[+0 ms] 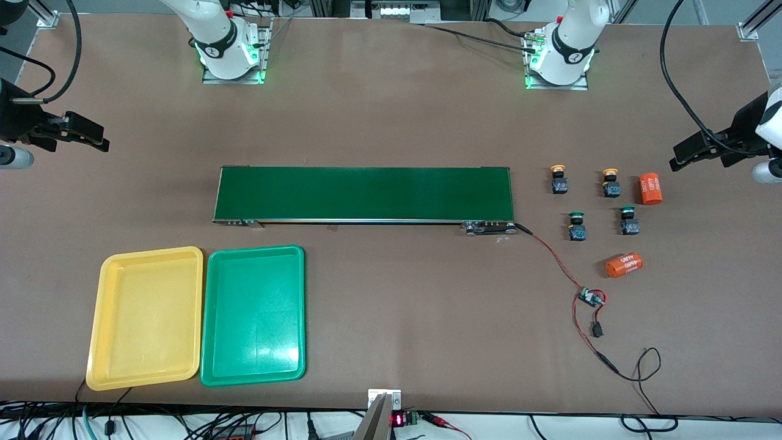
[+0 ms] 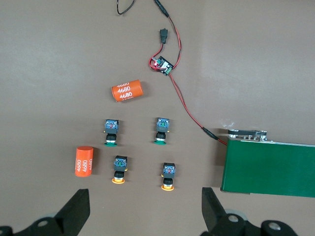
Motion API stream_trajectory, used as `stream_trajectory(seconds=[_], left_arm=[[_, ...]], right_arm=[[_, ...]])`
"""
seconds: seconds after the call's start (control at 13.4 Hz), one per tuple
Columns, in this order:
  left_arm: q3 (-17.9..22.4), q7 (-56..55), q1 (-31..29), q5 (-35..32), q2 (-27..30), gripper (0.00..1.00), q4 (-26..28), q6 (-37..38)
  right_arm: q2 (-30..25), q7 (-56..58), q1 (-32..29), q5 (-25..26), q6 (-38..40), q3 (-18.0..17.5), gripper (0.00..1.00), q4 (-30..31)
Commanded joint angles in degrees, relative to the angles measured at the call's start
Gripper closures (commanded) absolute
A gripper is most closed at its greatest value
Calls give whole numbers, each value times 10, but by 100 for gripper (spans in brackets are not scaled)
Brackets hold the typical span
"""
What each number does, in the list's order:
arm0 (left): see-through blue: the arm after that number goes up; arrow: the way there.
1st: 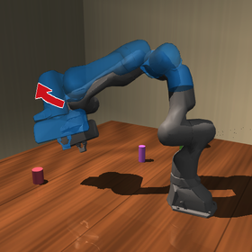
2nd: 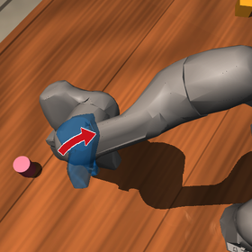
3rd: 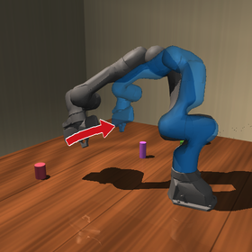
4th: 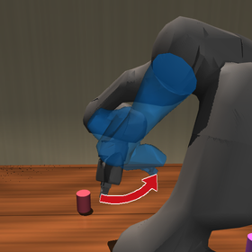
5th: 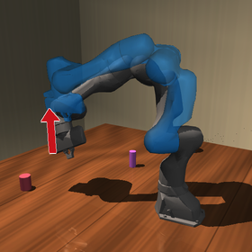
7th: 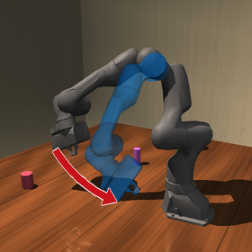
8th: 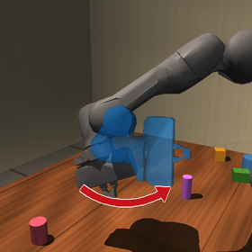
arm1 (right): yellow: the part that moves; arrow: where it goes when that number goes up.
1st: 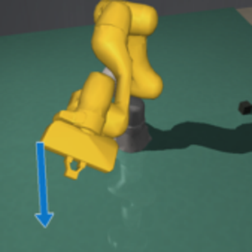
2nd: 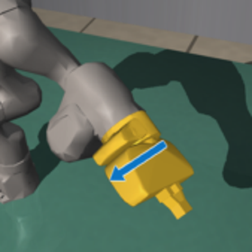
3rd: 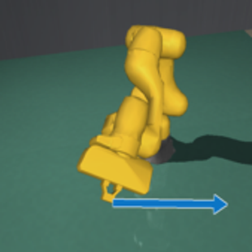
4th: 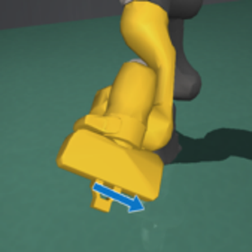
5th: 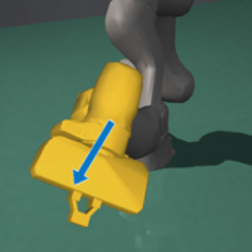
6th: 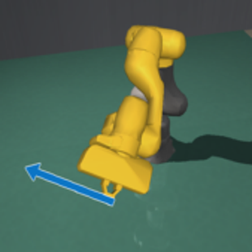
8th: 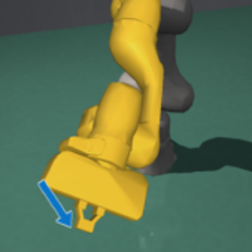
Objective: Sort buttons by color to trays
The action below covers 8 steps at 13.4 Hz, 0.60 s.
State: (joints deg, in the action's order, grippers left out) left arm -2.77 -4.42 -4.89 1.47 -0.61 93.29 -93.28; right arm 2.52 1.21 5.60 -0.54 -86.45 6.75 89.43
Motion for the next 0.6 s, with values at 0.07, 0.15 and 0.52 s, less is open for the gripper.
stream_trajectory(seconds=[0.07, 0.15, 0.52], left_arm=[[-4, 5, -5, 2, 12, 0, 5, 4], [-4, 2, -5, 3, 11, 0, 4, 4], [-4, -1, -2, 3, -17, 0, 1, 6]], right_arm=[[2, 7, -2, 4, 0, -2, 0, -5], [2, 6, -2, 4, 0, -2, 0, -5], [2, 7, -3, 6, -3, -2, 0, -5]])
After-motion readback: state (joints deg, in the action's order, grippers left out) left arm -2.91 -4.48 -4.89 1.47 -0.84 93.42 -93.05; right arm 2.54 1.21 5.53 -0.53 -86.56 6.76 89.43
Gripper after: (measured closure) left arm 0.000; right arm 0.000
